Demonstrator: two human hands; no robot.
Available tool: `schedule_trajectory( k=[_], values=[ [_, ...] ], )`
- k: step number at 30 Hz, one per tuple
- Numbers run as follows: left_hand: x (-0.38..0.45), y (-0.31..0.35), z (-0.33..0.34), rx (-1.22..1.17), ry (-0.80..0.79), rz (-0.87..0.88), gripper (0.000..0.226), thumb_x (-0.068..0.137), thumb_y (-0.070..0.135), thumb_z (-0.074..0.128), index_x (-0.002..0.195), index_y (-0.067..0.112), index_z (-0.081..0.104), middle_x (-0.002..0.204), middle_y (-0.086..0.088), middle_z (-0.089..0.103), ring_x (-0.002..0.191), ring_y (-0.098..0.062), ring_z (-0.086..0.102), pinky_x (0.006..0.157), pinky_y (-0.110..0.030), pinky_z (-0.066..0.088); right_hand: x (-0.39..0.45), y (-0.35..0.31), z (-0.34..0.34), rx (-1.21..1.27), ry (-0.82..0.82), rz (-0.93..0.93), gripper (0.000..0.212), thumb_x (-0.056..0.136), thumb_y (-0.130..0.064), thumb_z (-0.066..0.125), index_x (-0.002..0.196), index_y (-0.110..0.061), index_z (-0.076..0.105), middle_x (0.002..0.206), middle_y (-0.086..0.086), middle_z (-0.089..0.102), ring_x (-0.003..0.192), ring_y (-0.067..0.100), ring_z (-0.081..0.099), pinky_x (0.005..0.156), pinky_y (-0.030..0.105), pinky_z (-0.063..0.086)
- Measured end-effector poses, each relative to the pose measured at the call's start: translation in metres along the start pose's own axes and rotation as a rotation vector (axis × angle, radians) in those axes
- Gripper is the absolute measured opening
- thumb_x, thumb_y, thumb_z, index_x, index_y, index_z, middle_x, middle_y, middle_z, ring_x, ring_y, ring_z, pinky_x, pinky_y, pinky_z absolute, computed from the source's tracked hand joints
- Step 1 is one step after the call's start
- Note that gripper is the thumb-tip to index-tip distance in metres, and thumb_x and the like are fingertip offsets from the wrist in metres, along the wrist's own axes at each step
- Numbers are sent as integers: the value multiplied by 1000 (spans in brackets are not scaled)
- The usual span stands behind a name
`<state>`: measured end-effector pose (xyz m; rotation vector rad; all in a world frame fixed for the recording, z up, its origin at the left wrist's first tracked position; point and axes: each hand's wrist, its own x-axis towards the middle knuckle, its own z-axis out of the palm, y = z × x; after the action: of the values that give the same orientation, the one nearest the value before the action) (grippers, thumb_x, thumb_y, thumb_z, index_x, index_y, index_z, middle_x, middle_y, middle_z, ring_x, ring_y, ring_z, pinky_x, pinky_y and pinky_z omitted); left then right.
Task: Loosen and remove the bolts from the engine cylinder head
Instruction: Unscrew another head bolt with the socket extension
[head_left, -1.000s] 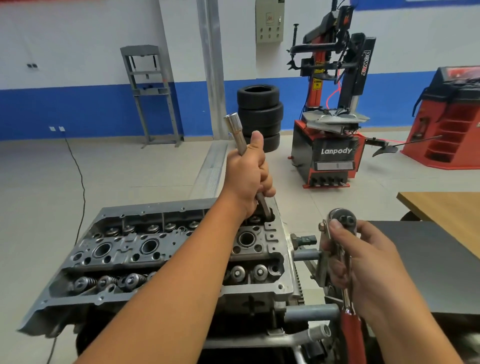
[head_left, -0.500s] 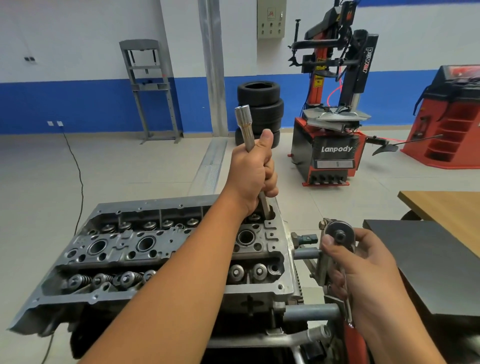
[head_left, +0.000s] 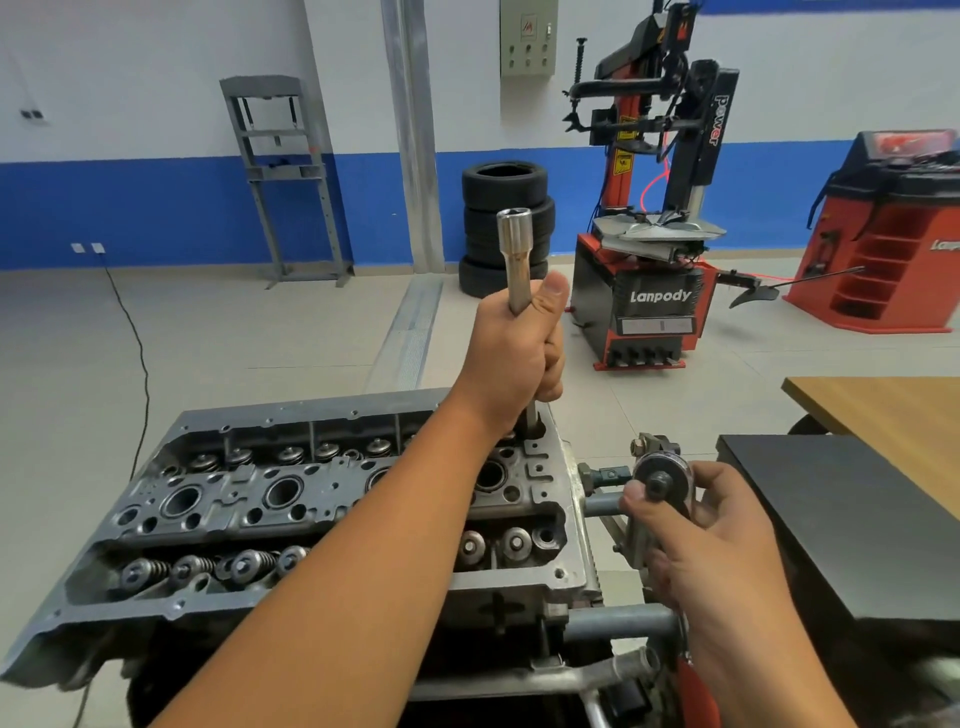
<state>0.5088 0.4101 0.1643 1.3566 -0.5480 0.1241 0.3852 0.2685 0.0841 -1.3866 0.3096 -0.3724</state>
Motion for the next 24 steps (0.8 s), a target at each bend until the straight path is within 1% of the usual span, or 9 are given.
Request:
schedule_trajectory(
  k=[2,4,6,9,11,14,16,19,24],
  values=[
    [0,-2,3,20,46,-4,47,112,32,46,69,16,36,49,-2,29,37,-16,25,43,-23,25,1,-8,3,-110,40,-65,32,84,-21,85,94,-37,59,85,3,76,72,23,65,69,46,58],
    [0,-4,5,38,93,-2,48,112,33,47,68,16,37,48,1,31,36,-15,27,41,-22,27,4,-25,9,-218,59,-141,34,83,-22,85,89,-40,57,88,3,71,84,28,71,78,55,61],
    [-1,-6,6,53,125,-5,48,111,33,48,68,17,38,48,1,33,36,-13,29,39,-21,29,11,-48,21,-306,58,-279,33,82,-21,85,88,-32,55,86,2,65,81,21,66,72,45,58],
    [0,-6,6,55,113,-39,45,111,36,49,72,16,38,50,1,34,38,-13,29,40,-22,29,27,-95,46,-397,46,-564,34,81,-16,85,84,-20,52,75,-2,55,65,1,52,57,18,42],
    [-1,-5,4,49,80,-64,46,111,37,49,71,17,37,50,2,35,39,-12,29,41,-23,28,39,-130,63,-437,26,-733,32,81,-13,84,85,-16,53,75,-5,54,63,1,48,58,21,43],
    [-1,-2,2,38,23,-98,48,111,36,49,69,19,35,49,3,33,39,-11,28,41,-22,27,51,-176,86,-539,-5,-986,31,82,-11,83,88,-17,53,79,-12,57,75,0,56,66,25,49],
    [-2,1,1,47,-7,-116,47,112,36,47,69,19,35,52,0,31,40,-13,26,42,-22,26,58,-196,98,-678,-38,-1109,30,83,-9,80,91,-20,54,86,-7,60,80,15,60,71,33,51],
    [-3,4,0,57,-17,-137,49,112,36,47,67,20,36,52,0,31,41,-14,26,44,-24,25,71,-204,107,-949,-50,-1169,22,84,-4,74,98,-16,63,99,3,66,91,30,61,74,39,50],
    [-3,4,1,28,-14,-147,62,112,36,48,51,30,41,49,2,32,39,-13,27,43,-23,24,72,-194,106,-1166,-86,-1225,27,80,4,66,102,-10,64,98,9,69,85,38,61,69,45,54]
  ],
)
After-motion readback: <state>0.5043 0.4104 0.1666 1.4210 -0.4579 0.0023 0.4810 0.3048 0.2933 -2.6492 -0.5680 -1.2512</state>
